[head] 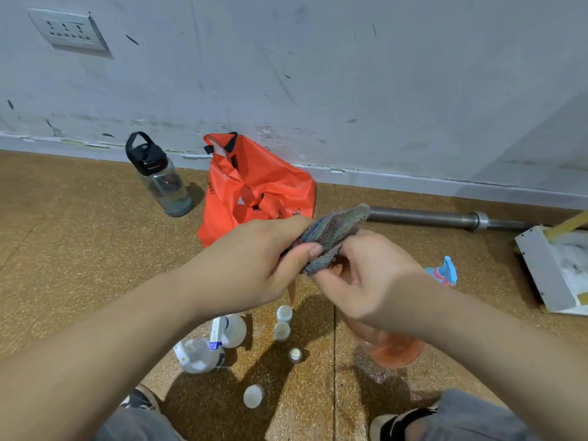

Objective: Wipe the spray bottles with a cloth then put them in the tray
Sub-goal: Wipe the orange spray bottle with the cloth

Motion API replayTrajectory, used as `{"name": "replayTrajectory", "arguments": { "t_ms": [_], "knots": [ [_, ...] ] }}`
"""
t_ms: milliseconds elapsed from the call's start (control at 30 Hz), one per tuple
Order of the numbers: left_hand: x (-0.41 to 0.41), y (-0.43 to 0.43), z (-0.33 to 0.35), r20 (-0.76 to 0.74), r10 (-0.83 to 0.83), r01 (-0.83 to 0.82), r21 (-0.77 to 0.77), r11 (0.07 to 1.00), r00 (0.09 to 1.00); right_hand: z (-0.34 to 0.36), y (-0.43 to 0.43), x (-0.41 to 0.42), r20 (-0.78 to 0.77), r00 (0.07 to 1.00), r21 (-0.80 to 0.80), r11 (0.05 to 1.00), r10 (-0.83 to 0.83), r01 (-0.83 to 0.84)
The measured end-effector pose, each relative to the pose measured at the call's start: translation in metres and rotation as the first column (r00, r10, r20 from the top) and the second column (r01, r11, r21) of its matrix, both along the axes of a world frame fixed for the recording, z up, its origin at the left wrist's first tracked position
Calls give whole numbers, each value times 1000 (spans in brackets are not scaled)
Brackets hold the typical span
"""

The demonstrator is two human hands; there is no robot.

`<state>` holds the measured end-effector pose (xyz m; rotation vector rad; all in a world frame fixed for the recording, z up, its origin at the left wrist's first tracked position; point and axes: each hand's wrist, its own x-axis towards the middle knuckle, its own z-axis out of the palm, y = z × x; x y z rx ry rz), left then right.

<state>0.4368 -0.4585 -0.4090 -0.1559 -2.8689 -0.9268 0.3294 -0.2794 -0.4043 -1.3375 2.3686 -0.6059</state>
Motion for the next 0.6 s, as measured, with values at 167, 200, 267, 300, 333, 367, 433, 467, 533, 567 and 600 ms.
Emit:
{"name": "replayTrajectory", "arguments": {
  "t_ms": [167,200,267,300,333,367,433,467,533,567,600],
  "knots": [
    [-7,-10,5,257,344,-414,307,857,903,2,-1,-5,67,997,52,998,-25,22],
    [-7,-13,9,310,372,-470,364,804,875,1,0,-6,89,996,65,998,-22,16],
    [-6,-13,16,318,355,-471,462,752,879,-1,2,-8,114,994,80,997,-4,-5],
    [-6,-10,19,316,307,-431,492,756,898,-2,3,-8,96,995,89,996,11,-19],
    [-4,-3,22,329,235,-381,504,775,915,-2,4,-8,63,998,91,995,26,-32],
    [-3,3,22,351,148,-320,507,800,925,-1,4,-8,26,999,94,995,36,-38],
    [-1,13,18,402,4,-225,503,835,916,3,3,-8,-45,997,124,991,59,-53],
    [1,14,14,431,-41,-205,508,837,901,5,3,-7,-82,993,157,985,84,-71],
    [3,10,7,489,-84,-201,502,841,868,7,2,-5,-142,980,222,969,139,-105],
    [4,9,4,488,-84,-174,459,871,869,7,2,-3,-156,976,245,963,155,-113],
    [3,9,2,450,-64,-131,389,912,891,8,2,-2,-160,974,262,958,159,-113]
  ]
}}
